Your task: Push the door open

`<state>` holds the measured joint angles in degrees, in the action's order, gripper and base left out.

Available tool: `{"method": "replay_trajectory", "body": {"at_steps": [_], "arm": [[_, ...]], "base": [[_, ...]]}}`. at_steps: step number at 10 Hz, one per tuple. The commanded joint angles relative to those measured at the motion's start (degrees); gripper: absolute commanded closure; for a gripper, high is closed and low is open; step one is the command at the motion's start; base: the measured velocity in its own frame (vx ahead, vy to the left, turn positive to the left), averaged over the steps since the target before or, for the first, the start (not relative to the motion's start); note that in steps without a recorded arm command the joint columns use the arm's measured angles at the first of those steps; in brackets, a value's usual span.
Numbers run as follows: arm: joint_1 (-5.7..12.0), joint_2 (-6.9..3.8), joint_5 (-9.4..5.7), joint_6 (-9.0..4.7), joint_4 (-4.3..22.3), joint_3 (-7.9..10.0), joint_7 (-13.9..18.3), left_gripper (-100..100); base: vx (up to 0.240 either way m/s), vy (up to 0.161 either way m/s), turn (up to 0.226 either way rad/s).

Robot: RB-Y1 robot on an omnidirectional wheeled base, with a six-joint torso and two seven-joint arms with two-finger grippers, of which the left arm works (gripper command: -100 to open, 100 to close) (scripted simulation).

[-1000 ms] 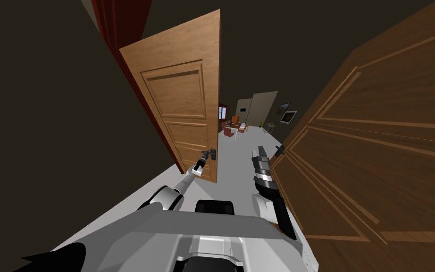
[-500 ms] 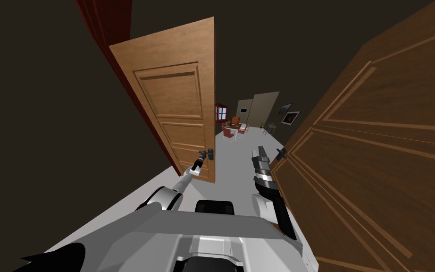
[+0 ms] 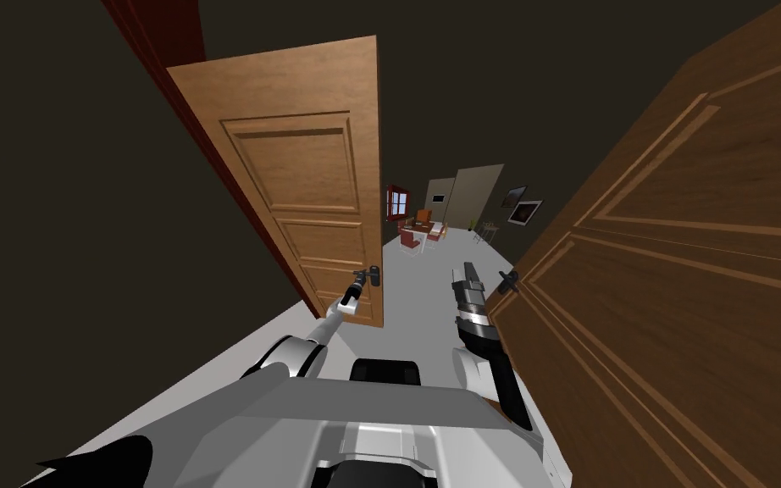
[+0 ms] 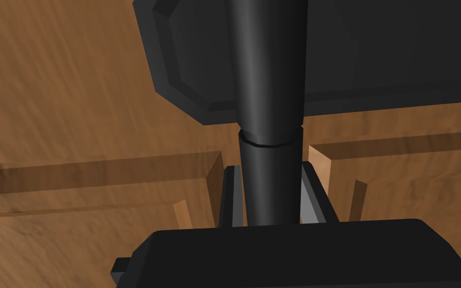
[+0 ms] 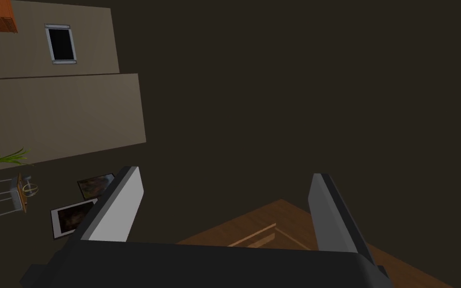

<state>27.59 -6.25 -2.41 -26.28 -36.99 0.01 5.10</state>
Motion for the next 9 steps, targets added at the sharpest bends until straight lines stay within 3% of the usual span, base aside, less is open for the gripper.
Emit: {"method": "replay_trajectory", "body": {"at_steps": [1, 3, 6, 7, 9], "arm": [[0.38, -0.91, -0.18, -0.43, 0.5, 2.04, -0.3, 100], [0.38, -1.00, -0.20, -0.45, 0.6, 2.55, -0.4, 100], [0.33, -1.41, -0.33, -0.53, 1.0, 5.08, -0.9, 100], [0.29, -1.58, -0.34, -0.79, 1.6, 4.77, -0.7, 100], [0.13, -2.22, -0.74, -0.77, 1.6, 5.98, -1.1, 100]], "base": [[0.152, -0.144, 0.028], [0.102, -0.127, 0.036], [0.119, -0.145, 0.029], [0.058, -0.054, 0.049], [0.127, -0.054, 0.054]]}}
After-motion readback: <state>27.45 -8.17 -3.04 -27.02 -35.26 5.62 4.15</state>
